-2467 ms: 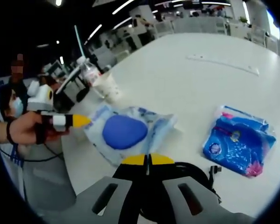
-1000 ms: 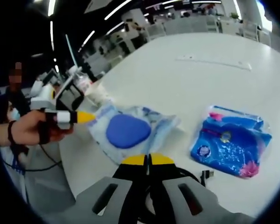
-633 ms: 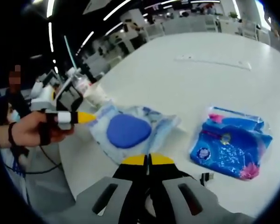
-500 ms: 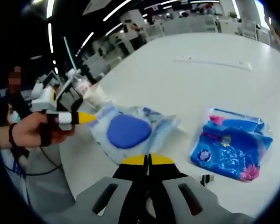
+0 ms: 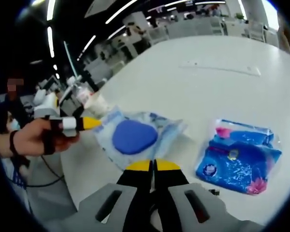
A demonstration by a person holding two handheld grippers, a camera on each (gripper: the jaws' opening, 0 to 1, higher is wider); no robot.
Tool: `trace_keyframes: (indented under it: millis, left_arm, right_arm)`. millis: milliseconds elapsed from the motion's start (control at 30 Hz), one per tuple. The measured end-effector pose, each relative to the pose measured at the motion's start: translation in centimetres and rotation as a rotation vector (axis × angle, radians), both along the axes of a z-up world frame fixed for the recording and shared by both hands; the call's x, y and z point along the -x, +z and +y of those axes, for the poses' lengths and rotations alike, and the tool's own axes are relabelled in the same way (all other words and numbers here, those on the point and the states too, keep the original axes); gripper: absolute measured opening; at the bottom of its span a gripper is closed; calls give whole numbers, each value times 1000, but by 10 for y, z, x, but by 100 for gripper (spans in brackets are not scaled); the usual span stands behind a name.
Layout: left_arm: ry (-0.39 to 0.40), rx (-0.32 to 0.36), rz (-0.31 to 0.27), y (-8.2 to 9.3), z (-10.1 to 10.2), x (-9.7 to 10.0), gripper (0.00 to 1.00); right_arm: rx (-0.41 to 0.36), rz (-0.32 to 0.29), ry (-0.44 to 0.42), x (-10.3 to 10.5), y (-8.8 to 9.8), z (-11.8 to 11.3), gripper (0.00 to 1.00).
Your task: Arrange the tabletop items into an orderly group along one side of the table until the central work area is clear of visible clutter.
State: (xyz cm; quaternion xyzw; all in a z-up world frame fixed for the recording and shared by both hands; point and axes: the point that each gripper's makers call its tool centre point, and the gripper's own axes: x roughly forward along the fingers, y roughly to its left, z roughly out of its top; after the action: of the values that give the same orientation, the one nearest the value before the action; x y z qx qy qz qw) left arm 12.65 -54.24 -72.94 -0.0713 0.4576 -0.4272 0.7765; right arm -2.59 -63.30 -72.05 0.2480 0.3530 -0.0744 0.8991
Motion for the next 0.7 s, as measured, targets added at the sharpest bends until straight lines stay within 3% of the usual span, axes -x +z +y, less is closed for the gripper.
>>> trace_keyframes:
  millis: [433,700]
  left_arm:
    - [96,-3,68,-24,9,-10,0]
    - [115,1,72,-24,6,-16,0]
  right_arm:
    - [-19,33,-67,-7,-16,-5,0]
    - [-37,31,-105,-11,-20,-11,0]
